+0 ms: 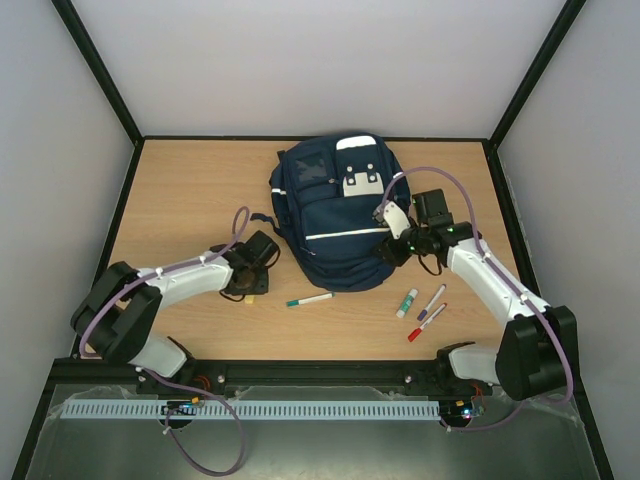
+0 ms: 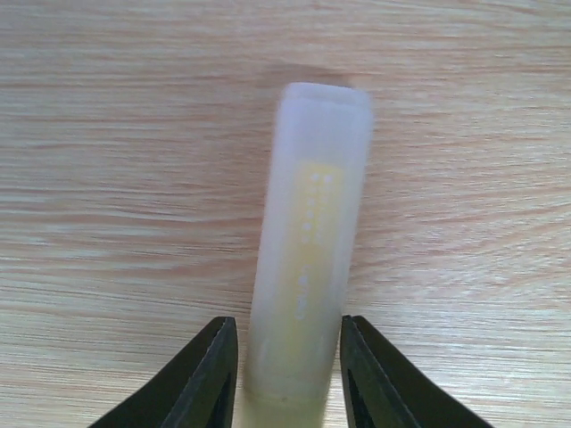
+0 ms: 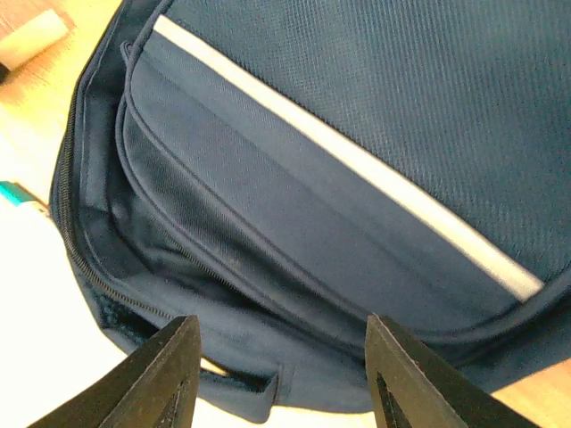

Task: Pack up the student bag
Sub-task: Pick up the stationery from the center of the board.

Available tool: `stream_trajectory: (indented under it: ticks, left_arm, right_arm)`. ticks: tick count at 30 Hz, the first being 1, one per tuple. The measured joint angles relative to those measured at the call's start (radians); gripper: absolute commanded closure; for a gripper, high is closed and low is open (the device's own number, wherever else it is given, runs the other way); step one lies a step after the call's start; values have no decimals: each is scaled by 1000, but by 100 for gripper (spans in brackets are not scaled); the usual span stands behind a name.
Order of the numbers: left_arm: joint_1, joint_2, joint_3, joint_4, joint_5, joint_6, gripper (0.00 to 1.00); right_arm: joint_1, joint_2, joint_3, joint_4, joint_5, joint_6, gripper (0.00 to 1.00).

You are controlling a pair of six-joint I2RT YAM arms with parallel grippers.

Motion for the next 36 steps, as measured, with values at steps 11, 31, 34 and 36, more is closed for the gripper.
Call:
stream_trajectory:
  ticks: [11,31,34,36]
  left_arm:
    - [29,-51,-26,8,49,55,67]
    - [29,-8,-26,14,41,63,76]
    - [29,-8,-26,17,42,67,79]
    - [29,-9,-26,19,43,65,80]
  right_arm:
    - [220,138,69,53,254,-170,49]
    - [256,259,63,135,374,-309,50]
    - [256,274,63,159,392,-310,56]
    - [256,283,64,174,404,-309,67]
